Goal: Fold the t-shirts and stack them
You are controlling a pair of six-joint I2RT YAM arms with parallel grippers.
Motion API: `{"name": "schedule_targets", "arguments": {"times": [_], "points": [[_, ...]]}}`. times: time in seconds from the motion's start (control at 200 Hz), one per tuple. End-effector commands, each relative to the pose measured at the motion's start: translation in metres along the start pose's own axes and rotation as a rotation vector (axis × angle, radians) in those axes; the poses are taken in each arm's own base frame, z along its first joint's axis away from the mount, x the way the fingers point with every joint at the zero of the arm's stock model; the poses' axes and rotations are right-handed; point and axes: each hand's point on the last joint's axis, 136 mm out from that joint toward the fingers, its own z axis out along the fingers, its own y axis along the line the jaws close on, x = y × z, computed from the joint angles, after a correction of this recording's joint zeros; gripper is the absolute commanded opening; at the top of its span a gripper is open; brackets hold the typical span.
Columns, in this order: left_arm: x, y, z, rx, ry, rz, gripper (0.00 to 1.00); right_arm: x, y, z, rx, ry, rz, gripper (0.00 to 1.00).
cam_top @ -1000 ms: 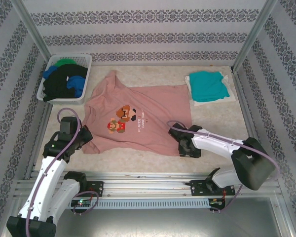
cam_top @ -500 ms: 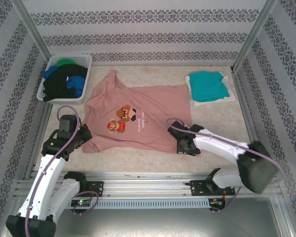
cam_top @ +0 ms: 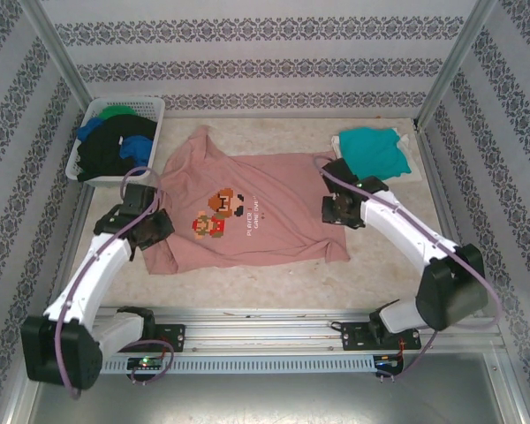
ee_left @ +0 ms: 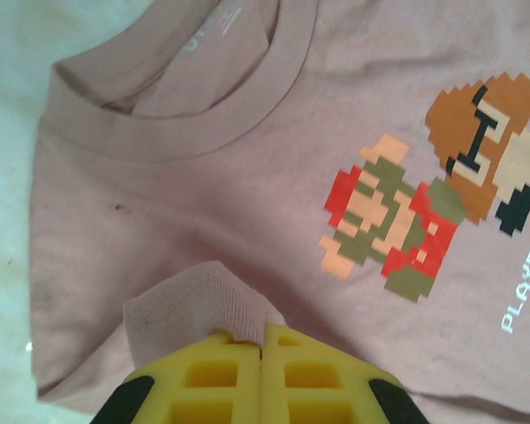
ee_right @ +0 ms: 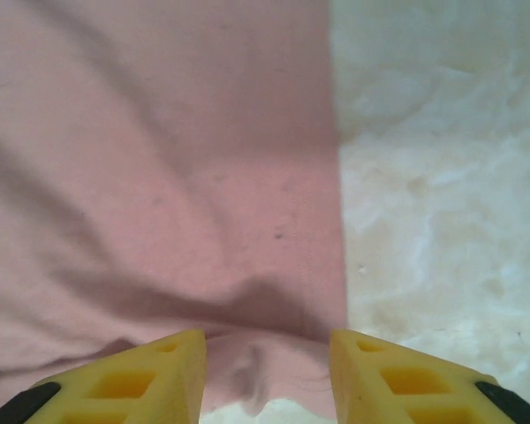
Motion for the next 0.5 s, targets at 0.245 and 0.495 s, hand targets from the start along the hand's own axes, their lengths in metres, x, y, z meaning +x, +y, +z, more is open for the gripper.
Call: {"name": "schedule_targets", "arguments": {"times": [0.245, 0.495], "points": [[-0.055, -0.005, 0.008, -0.060, -0.086, 0.065, 0.00, 0.104, 0.005, 0.039, 0.058, 0.123, -0.048, 0.40], [-0.051, -0.005, 0.014, -0.046, -0.078, 0.062, 0.00, 0.084, 0.000, 0.064, 0.193, 0.142, -0.095, 0.40]]}}
